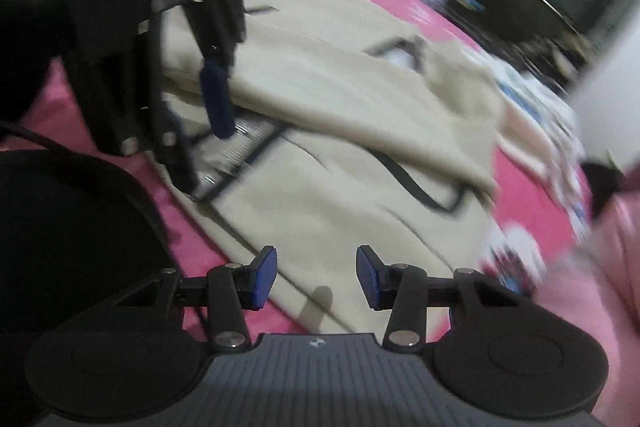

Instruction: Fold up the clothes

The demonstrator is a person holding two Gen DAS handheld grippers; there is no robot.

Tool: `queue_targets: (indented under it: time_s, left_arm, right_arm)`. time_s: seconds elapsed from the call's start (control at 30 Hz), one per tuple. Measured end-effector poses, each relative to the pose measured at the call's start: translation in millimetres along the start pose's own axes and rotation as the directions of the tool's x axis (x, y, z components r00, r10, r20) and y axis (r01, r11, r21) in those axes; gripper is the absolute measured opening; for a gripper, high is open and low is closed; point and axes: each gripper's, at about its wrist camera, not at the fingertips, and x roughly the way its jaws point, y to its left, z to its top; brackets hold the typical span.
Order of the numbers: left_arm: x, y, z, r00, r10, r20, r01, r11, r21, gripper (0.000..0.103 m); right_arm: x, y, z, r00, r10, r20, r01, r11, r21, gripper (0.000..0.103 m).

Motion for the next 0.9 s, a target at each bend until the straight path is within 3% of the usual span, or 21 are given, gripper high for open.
queue_targets:
  time_s: [0.1,0.3,0.47,0.63,0.73,0.83,0.9]
  left_arm:
    - [-6,13,-8,0.999,-0.037,0.035,0.041,0.993,-0.115,0.044]
    - [-10,30,-7,0.996,-0.072,0.046,0.08,0.973,-0.219,0.045]
    - [-25,45,1,0.993,-0.092,0.074,0.111,0.939,-0.327,0.051]
    - [-29,64,7,0.983,-0.142,0.12,0.179,0.895,-0.408,0.052]
    - [-29,74,0,0.977,-0.161,0.143,0.207,0.882,-0.423,0.053]
    - [-25,85,-12,0.974,-0.181,0.133,0.222,0.872,-0.437,0.053]
    - [-23,91,-19,0.973,-0.193,0.126,0.229,0.871,-0.435,0.053]
  right_arm:
    - [13,5,8,0.997,0.081,0.011,-0.08,0.992,-0.096,0.047]
    - [37,-7,12,0.976,0.216,-0.017,-0.216,0.959,-0.186,0.048]
    - [45,1,19,0.96,0.274,-0.055,-0.273,0.879,-0.39,0.049]
    - [58,8,27,0.948,0.299,-0.105,-0.311,0.817,-0.486,0.051]
    - [67,10,34,0.949,0.294,-0.117,-0.313,0.816,-0.485,0.05]
    - [67,2,44,0.943,0.307,-0.131,-0.334,0.871,-0.361,0.044]
    - [62,1,47,0.955,0.277,-0.107,-0.297,0.908,-0.296,0.037]
